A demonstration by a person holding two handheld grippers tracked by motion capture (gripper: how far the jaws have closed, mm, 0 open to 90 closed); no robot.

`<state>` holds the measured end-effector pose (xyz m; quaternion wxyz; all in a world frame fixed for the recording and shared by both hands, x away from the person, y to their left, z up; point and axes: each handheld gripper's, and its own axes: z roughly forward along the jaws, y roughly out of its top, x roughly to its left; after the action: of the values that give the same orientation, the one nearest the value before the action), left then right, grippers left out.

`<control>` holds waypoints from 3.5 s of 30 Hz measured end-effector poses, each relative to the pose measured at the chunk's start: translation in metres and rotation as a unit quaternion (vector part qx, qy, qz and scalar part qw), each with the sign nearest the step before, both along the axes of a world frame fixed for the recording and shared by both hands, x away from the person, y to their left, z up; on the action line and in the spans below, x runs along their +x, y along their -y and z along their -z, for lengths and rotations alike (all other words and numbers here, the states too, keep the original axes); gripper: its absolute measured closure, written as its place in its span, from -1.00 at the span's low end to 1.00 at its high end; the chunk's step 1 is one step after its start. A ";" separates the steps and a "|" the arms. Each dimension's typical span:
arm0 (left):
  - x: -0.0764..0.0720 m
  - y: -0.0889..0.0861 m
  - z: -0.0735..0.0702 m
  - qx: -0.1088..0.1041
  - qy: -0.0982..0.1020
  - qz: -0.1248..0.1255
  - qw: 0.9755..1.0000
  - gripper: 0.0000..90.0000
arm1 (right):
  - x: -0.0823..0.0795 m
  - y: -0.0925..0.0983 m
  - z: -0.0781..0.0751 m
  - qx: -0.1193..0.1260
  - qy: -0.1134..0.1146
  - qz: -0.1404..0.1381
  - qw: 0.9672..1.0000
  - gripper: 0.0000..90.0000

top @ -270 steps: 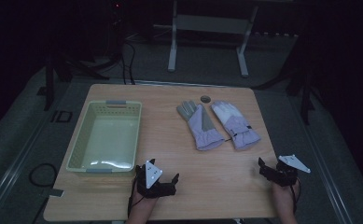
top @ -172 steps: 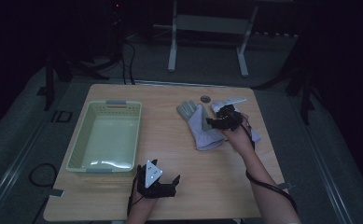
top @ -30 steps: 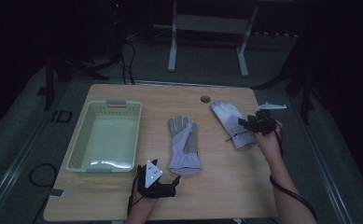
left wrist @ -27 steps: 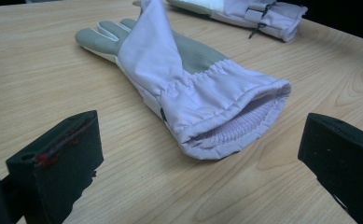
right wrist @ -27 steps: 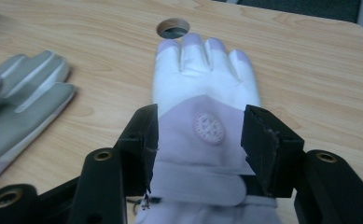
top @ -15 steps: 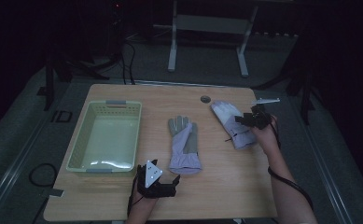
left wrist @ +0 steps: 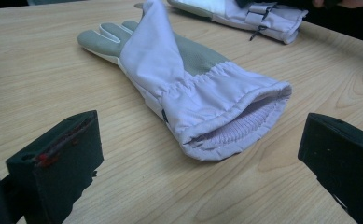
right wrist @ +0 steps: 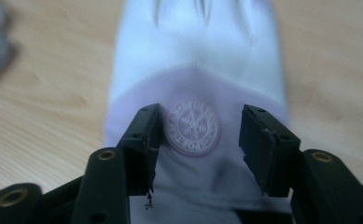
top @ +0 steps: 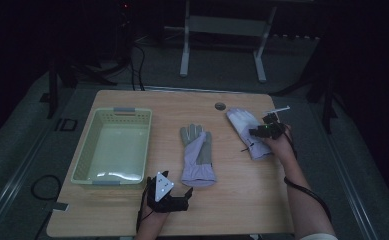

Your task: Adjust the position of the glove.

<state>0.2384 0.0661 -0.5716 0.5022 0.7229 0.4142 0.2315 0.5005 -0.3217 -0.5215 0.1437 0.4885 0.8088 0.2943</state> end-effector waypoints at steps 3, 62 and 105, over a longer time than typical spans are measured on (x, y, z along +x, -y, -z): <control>0.000 0.000 0.000 0.001 0.000 0.000 1.000 -1.00 | 0.000 0.000 0.009 -0.012 -0.006 -0.006 1.000 0.04; 0.000 0.001 0.000 0.005 0.001 0.000 1.000 -1.00 | -0.172 0.018 -0.085 0.083 0.062 0.117 0.988 0.78; 0.000 0.000 0.000 0.003 0.002 0.004 1.000 -1.00 | -0.131 0.013 -0.028 0.024 0.021 0.039 0.999 0.12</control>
<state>0.2379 0.0657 -0.5715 0.5018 0.7254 0.4098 0.2325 0.3695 -0.3347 -0.4938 0.1600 0.5170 0.7783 0.3182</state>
